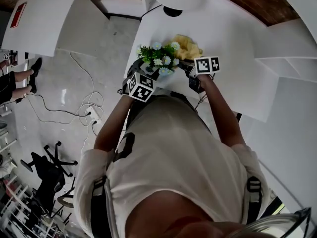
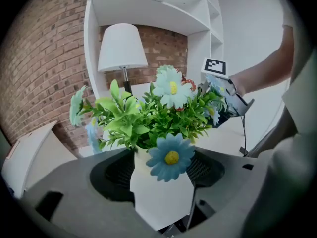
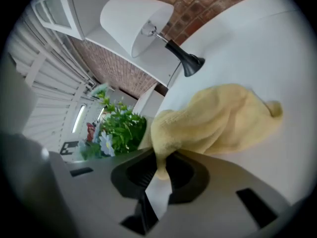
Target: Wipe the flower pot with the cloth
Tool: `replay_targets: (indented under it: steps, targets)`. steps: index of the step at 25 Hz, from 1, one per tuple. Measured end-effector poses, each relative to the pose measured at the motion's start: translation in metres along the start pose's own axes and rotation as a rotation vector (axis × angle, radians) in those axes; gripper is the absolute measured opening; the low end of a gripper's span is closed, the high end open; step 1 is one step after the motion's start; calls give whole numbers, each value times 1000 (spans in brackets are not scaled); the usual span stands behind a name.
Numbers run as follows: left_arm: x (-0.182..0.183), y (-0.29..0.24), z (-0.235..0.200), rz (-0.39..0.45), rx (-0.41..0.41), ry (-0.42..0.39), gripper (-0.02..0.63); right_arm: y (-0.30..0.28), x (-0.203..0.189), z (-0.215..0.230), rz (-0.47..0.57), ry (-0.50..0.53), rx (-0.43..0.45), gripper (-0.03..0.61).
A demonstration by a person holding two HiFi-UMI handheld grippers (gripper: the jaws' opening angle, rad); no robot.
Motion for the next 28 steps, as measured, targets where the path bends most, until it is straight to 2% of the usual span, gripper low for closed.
replay_targets:
  steps: [2,5,9,13,16,20,22,23,24,26,27,28]
  targets:
    - [-1,-1,1,22,29,23,316,-3,-17,2,-62,-3,-31,57]
    - [-2,-4,1,34,40,35,318,-1,-30,5,-112,51,-68,57]
    - [-1,-6,1,38,41,49,318,27,-20,9,-65,92,-120,57]
    - [2,-11,0,44,45,58,318,97,9,27,34,120,-276,57]
    - [3,-12,1,58,34,77,318,159,38,28,74,232,-433,57]
    - [3,-9,4,69,14,93,331,208,58,27,68,383,-586,57]
    - [2,-7,4,63,17,101,331,208,50,42,47,400,-630,58]
    - [1,-5,4,60,19,109,331,203,39,55,15,377,-640,61]
    - [1,-3,4,55,22,113,331,196,23,70,-33,335,-645,83]
    - [-4,1,4,42,34,113,331,182,-14,95,-143,249,-656,244]
    - [-8,3,4,33,43,112,331,179,-29,101,-178,231,-667,279]
    - [-13,7,3,25,54,116,331,178,-39,104,-187,227,-676,280]
Point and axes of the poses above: the fingertips, and each gripper's own axes: y backward along the fingers, z to its right, x out of its top, the point moved 5 cm from there along y, backward along the fingers, and after that the axes turned 15 degrees about y, right-handed, at the moved point
